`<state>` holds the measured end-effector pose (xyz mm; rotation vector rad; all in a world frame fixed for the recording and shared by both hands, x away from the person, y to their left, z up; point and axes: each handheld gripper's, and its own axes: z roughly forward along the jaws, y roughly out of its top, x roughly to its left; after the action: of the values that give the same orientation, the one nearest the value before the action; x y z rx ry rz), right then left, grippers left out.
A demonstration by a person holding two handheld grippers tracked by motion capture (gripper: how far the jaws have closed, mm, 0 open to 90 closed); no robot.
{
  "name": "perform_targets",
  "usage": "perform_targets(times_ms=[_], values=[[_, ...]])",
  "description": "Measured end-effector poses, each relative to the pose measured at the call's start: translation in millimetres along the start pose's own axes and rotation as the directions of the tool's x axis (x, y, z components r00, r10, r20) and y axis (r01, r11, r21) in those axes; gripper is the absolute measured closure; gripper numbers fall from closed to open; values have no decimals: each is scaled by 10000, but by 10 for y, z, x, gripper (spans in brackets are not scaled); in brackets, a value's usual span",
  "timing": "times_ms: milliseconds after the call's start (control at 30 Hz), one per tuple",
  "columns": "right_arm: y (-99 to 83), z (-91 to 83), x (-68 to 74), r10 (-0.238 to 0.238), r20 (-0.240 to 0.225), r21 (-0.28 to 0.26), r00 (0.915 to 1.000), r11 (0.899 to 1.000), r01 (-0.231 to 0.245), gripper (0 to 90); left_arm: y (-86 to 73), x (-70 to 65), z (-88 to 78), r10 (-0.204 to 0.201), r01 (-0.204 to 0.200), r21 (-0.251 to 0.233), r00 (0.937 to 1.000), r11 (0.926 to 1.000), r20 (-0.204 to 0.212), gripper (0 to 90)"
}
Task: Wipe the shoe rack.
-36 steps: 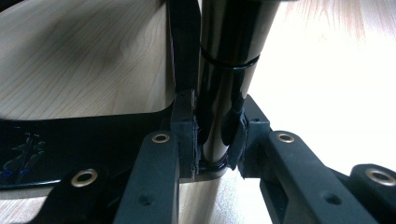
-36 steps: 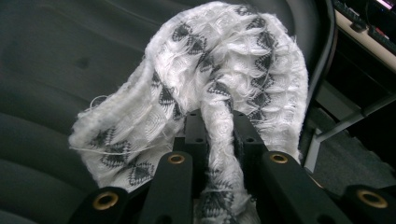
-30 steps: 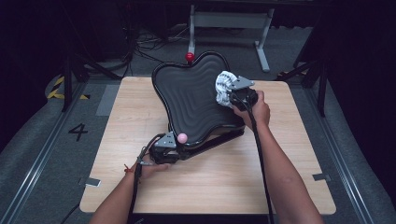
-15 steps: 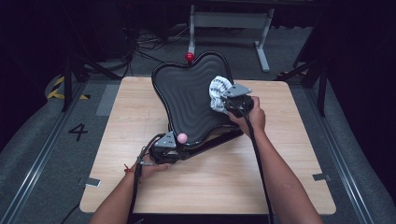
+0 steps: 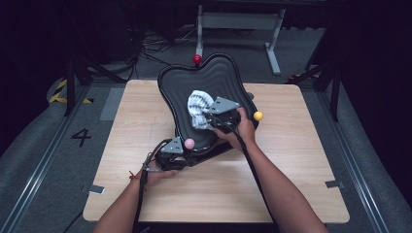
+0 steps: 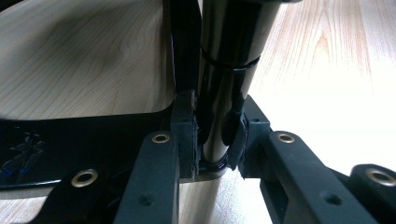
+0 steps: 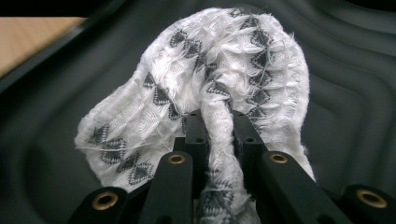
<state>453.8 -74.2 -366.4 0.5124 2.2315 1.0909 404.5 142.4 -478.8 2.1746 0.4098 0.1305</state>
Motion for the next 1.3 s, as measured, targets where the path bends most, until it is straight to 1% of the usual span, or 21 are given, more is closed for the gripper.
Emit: perform_targets(times_ms=[33, 100, 133, 167, 200, 233, 300, 400, 467, 567, 633, 667, 700, 733, 800, 933, 1000, 1100, 1200, 1267, 1300], values=[[24, 8, 54, -120, -151, -52, 9998, 9999, 119, 803, 0, 0, 0, -2, 2, -2, 10000, 10000, 1, 740], [63, 25, 146, -268, -597, -144, 9979, 9996, 260, 799, 0, -2, -1, -23, 23, 15, 10000, 10000, -3, 740], [78, 32, 195, -360, -648, -155, 9972, 9993, 351, 801, 0, -2, -1, -19, 19, 11, 10000, 10000, -6, 740], [91, 33, 231, -465, -765, -221, 9960, 9987, 450, 800, 0, -3, 0, -23, 23, 6, 10000, 10000, -10, 740], [99, 34, 259, -462, -1054, -262, 9934, 9987, 437, 800, 0, -1, 0, -13, 13, 1, 10000, 10000, -7, 740], [101, 38, 285, -515, -1165, -307, 9919, 9984, 482, 799, 0, 0, 0, -2, 2, 3, 10000, 10000, -7, 740], [104, 35, 321, -736, -1069, -325, 9915, 9970, 705, 799, 0, -2, -1, -16, 16, 21, 10000, 10000, -15, 740], [89, 32, 307, -689, -1067, -383, 9919, 9971, 652, 796, 1, 4, 0, 8, -8, 15, 10000, 10000, -51, 739], [81, 25, 289, -690, -846, -323, 9940, 9973, 665, 796, 2, 5, 0, -8, 9, 20, 10000, 10000, -70, 739], [44, 5, 216, -663, -257, -75, 9975, 9978, 661, 797, 2, 5, 0, -1, 1, 25, 10000, 10000, -72, 739], [-8, -19, 124, -204, -338, -93, 9992, 9998, 201, 797, 2, 6, -1, -2, 2, 30, 10000, 10000, -64, 739], [-33, -35, 84, -57, -191, -21, 9998, 10000, 57, 797, 2, 6, -2, 3, -2, 48, 10000, 10000, -70, 739], [-66, -53, 27, 4, 21, 78, 10000, 10000, -4, 797, 2, 6, -2, 0, 0, 44, 10000, 10000, -69, 739], [-86, -64, -7, 153, 75, 142, 9999, 9998, -154, 797, 2, 5, -2, -16, 16, 47, 10000, 10000, -49, 739], [-142, -90, -102, 281, 321, 270, 9991, 9992, -290, 797, 2, 6, -3, 2, -1, 51, 10000, 10000, -74, 739], [-237, -137, -266, 499, 834, 493, 9953, 9973, -541, 797, 2, 7, -5, 8, -7, 84, 10000, 10000, -65, 739], [-278, -161, -343, 617, 1045, 612, 9926, 9958, -684, 797, 2, 7, -4, 5, -4, 88, 10000, 10000, -71, 739], [-348, -202, -459, 703, 1516, 827, 9859, 9931, -835, 798, 2, 7, -5, 1, 0, 90, 10000, 10000, -71, 739], [-440, -245, -599, 959, 2038, 1063, 9743, 9871, -1194, 799, 2, 7, -5, -3, 3, 92, 10000, 10000, -61, 739], [-496, -284, -685, 1336, 2190, 1010, 9665, 9822, -1586, 799, 2, 7, -4, -5, 6, 85, 10000, 10000, -52, 739], [-519, -295, -713, 1276, 2396, 1151, 9624, 9806, -1587, 800, 2, 7, -4, -5, 5, 85, 10000, 10000, -51, 739]])
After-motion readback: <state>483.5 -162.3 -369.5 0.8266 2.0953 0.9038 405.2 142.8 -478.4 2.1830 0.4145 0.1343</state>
